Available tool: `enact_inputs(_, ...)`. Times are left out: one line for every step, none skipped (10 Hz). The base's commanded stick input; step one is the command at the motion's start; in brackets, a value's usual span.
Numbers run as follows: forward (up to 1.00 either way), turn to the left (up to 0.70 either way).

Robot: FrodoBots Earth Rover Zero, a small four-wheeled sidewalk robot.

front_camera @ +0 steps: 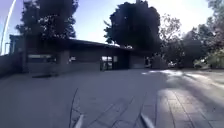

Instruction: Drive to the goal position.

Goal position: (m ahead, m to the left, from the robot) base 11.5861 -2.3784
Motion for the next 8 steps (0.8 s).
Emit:
enact_inputs(1.0, -0.4)
enact_inputs(1.0, -0.34)
enact_inputs(1.0, -0.17)
enact_inputs(1.0, 0.0)
enact_inputs(1.0, 0.0)
enact_inputs(1.0, 0.0)
enact_inputs(1.0, 0.0)
enact_inputs(1.0, 0.0)
